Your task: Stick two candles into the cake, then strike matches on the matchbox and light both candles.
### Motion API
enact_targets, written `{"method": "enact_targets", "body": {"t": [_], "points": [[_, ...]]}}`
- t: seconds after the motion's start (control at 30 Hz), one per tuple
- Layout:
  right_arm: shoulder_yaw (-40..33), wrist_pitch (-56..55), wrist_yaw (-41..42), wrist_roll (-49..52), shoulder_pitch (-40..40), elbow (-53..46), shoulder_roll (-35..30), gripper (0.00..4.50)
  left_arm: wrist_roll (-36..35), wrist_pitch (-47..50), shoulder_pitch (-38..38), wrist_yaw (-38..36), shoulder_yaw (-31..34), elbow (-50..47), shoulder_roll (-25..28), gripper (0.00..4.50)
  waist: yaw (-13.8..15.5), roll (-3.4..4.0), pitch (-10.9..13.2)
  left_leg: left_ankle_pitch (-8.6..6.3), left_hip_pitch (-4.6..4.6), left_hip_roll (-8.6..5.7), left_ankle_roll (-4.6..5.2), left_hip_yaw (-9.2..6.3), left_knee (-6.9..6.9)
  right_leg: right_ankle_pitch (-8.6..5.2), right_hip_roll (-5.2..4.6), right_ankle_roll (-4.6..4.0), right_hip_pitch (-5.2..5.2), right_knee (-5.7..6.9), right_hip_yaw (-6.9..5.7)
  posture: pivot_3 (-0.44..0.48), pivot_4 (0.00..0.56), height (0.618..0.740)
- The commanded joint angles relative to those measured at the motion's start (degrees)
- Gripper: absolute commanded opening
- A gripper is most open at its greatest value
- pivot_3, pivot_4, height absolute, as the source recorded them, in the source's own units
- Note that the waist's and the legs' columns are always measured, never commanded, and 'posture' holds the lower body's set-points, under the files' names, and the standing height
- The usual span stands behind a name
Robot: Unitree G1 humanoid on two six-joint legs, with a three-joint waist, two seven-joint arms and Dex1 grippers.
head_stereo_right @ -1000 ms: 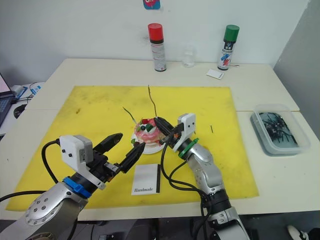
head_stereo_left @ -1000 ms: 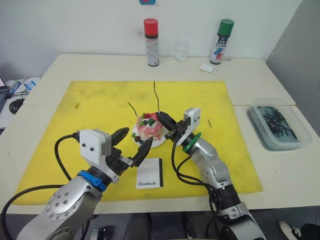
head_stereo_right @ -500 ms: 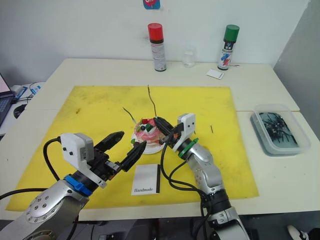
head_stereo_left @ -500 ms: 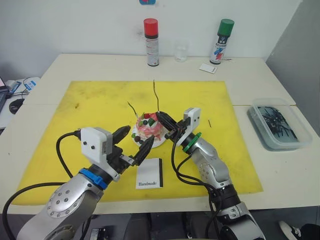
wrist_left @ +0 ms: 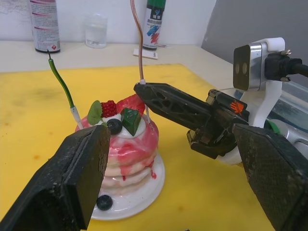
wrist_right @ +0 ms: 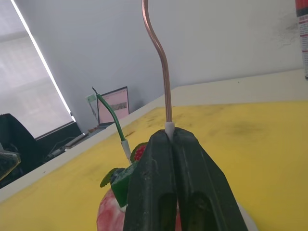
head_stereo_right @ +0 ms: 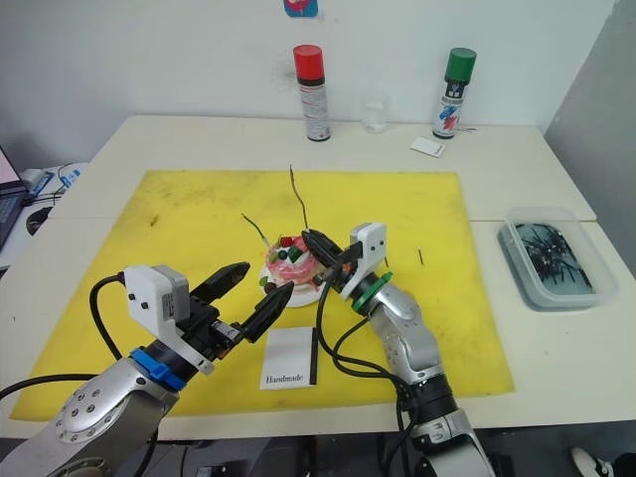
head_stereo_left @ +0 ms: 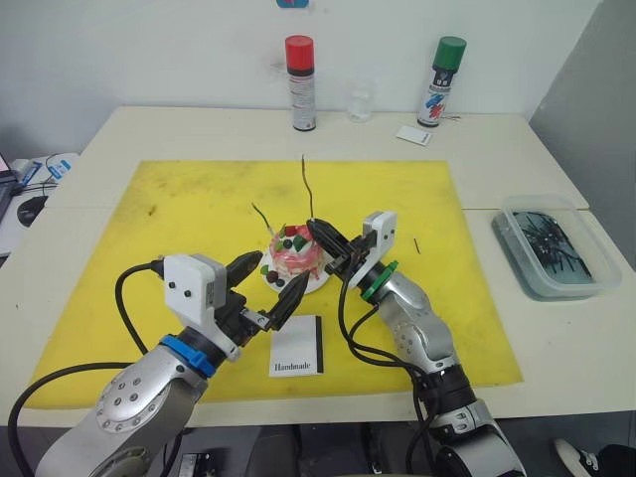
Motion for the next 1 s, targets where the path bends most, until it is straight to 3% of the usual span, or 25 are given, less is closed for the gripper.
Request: {"method": "enact_targets", "body": {"t": [0.03, 1.0], "points": [[0.5, -1.8, 0.3, 0.0, 0.2, -1.3, 1.5, 0.05, -0.1, -0.8, -0.6, -0.2, 0.2, -0.7, 0.3, 4.50, 0.0, 0.00, 0.0, 0.00, 0.00, 0.00, 0.00, 0.00, -0.01, 0.00, 0.00, 0.00, 0.00, 0.00, 0.00, 0.000, 0.150, 0.740], [1.5, -1.0, 1.7, 3.0, 4.2, -3.7, 1.8, 0.05, -0.6, -0.5, -1.4, 0.1, 0.2, -0.8, 0.4, 4.50, 0.0, 0.00, 0.0, 0.00, 0.05, -0.02, 0.00, -0.02, -0.24, 0.03, 0.01, 0.08, -0.01, -0.02, -0.03, 0.000, 0.150, 0.740]]}}
